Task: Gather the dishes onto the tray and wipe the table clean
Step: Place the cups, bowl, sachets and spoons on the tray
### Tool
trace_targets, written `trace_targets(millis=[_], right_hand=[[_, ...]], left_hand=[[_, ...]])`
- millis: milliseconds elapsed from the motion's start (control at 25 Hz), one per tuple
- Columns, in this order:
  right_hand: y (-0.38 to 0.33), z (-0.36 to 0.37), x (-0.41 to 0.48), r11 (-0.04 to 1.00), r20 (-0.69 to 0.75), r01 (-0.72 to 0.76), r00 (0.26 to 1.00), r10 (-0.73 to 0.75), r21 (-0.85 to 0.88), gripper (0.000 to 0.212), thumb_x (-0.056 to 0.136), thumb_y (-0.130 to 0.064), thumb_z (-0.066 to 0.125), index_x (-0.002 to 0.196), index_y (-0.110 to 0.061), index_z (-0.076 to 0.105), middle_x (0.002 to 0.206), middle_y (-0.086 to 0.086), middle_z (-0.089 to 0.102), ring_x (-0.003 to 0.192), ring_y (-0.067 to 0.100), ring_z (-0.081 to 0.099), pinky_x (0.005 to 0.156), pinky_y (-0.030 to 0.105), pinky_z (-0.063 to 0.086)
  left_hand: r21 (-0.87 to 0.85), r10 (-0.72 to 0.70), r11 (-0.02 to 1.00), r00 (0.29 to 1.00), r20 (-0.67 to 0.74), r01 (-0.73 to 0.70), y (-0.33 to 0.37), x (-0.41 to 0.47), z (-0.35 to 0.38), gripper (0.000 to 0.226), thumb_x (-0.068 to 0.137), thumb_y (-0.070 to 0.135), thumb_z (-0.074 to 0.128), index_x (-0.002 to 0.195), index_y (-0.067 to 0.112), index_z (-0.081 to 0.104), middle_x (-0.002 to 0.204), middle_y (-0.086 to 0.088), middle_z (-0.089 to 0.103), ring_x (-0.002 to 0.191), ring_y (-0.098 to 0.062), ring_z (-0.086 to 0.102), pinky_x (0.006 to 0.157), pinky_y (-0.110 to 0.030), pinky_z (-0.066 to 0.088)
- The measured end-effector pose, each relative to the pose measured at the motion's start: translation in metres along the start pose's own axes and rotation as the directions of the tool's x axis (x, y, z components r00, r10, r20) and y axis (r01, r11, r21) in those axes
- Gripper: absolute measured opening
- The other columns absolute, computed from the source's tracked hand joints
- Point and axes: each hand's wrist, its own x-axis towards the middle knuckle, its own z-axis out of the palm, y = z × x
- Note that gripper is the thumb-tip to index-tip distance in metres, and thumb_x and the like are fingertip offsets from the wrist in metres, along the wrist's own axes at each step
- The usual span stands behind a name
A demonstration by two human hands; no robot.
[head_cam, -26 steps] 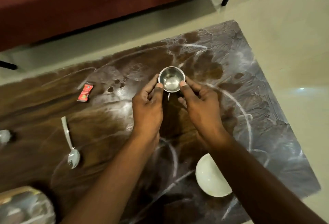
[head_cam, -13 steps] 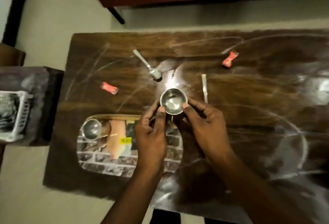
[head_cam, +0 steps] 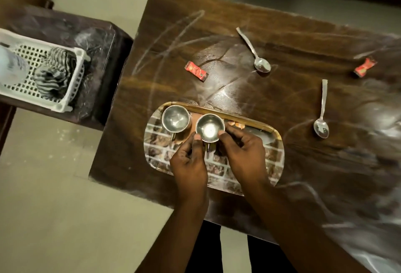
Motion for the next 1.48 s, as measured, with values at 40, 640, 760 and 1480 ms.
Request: trace_targets(millis=[40,640,760,1480], right_hand=[[0.000,0.001,0.001,1.000,-0.003,-0.004,1.000,0.004,-0.011,0.053,0.083,-0.056,0.069,0.127,-0.027,0.078,0.102,-0.004,0.083,0.094,0.021,0.079,0.091,0.054,0.063],[0.006,0.012,0.003,0.998,-0.046,-0.028,0.998,0.031,0.065,0.039,0.099,-0.026,0.074,0.137,-0.015,0.072,0.123,-0.003,0.079,0.113,0.013,0.076,0.102,0.048,0.061],[0.000,0.009,-0.004,0.996,-0.021,-0.047,0.999,0.049,0.081,0.044,0.100,-0.023,0.074,0.142,-0.014,0.067,0.130,-0.002,0.076,0.115,0.009,0.074,0.103,0.044,0.060],[0.041,-0.410,-0.098,0.981,-0.632,-0.089,0.774,-0.040,-0.170,0.021,0.099,-0.028,0.074,0.120,-0.030,0.077,0.108,-0.015,0.079,0.103,0.008,0.074,0.093,0.031,0.060]], left_hand=[[-0.013,-0.013,1.000,1.000,-0.009,0.013,-0.002,0.003,0.001,0.028,0.110,0.019,0.061,0.131,0.007,0.076,0.123,-0.008,0.082,0.123,-0.024,0.076,0.111,-0.054,0.057],[-0.004,-0.047,0.999,0.998,-0.050,0.047,-0.005,0.015,0.002,0.029,0.108,0.027,0.065,0.124,0.008,0.080,0.116,-0.009,0.084,0.117,-0.025,0.078,0.109,-0.051,0.059],[-0.007,-0.053,0.999,0.996,-0.074,0.053,0.005,0.003,-0.003,0.026,0.107,0.024,0.065,0.121,0.008,0.080,0.114,-0.010,0.084,0.113,-0.028,0.079,0.096,-0.042,0.064],[0.622,-0.370,0.748,0.632,0.681,-0.232,-0.080,-0.210,0.191,0.032,0.102,0.021,0.072,0.130,0.036,0.071,0.124,0.020,0.075,0.108,0.010,0.071,0.098,-0.022,0.058]])
